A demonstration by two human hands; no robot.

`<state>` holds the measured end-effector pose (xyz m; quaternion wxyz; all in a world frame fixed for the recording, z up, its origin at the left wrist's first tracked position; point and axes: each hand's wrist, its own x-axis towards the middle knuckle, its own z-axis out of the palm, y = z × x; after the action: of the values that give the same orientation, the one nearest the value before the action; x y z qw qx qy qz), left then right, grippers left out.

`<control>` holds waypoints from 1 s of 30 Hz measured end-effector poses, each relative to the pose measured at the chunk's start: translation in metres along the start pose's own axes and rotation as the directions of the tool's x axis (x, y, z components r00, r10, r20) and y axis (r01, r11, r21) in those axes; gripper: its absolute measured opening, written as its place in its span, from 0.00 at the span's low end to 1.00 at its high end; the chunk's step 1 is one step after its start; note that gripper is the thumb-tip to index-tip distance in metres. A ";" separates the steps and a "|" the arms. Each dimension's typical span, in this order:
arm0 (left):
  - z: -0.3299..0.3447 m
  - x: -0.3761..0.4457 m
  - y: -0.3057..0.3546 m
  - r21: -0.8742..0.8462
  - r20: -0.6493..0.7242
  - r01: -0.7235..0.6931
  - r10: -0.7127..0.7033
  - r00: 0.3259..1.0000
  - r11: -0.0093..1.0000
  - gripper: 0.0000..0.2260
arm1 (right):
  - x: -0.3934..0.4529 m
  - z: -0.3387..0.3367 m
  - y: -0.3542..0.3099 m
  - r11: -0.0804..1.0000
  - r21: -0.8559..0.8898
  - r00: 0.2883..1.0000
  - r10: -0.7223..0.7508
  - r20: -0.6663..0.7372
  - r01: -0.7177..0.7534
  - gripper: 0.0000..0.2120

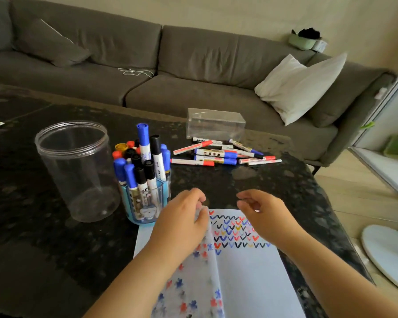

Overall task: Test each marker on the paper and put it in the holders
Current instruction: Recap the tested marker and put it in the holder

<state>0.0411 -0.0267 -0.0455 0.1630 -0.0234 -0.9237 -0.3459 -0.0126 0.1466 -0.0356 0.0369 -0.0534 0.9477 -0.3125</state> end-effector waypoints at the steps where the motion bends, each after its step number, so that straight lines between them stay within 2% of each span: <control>1: 0.005 0.005 0.004 -0.003 -0.006 0.002 -0.002 1.000 1.000 0.08 | 0.005 -0.002 0.005 1.000 -0.001 1.000 0.008 -0.003 -0.008 0.13; 6: 0.024 0.026 0.014 -0.051 -0.045 0.036 -0.038 0.998 0.998 0.08 | 0.049 -0.004 0.016 0.992 -0.120 0.999 -0.024 0.021 0.026 0.17; 11: 0.035 0.038 0.012 -0.077 -0.070 0.069 -0.074 0.995 0.995 0.08 | 0.100 0.017 0.002 0.938 -0.277 0.978 -0.198 0.070 0.210 0.22; 16: 0.043 0.045 0.008 -0.168 -0.134 0.161 -0.185 0.974 0.972 0.08 | 0.148 0.045 -0.014 0.874 -0.351 0.942 -0.316 0.113 0.336 0.23; 22: 0.044 0.046 0.008 -0.215 -0.139 0.239 -0.273 0.952 0.947 0.07 | 0.175 0.064 -0.016 0.783 -0.545 0.952 -0.284 0.115 0.300 0.20; 26: 0.039 0.044 0.010 -0.222 -0.125 0.253 -0.284 0.950 0.942 0.06 | 0.169 0.068 -0.013 0.800 -0.547 0.965 -0.254 0.062 0.246 0.17; 30: 0.034 0.038 0.012 -0.214 -0.102 0.242 -0.268 0.958 0.947 0.06 | 0.144 0.053 -0.015 0.818 -0.526 0.971 -0.227 0.074 0.232 0.13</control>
<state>-0.0028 0.0017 -0.0492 0.1735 0.1028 -0.8671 -0.4555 -0.1487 0.0854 -0.0743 -0.0136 -0.1764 0.9834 -0.0403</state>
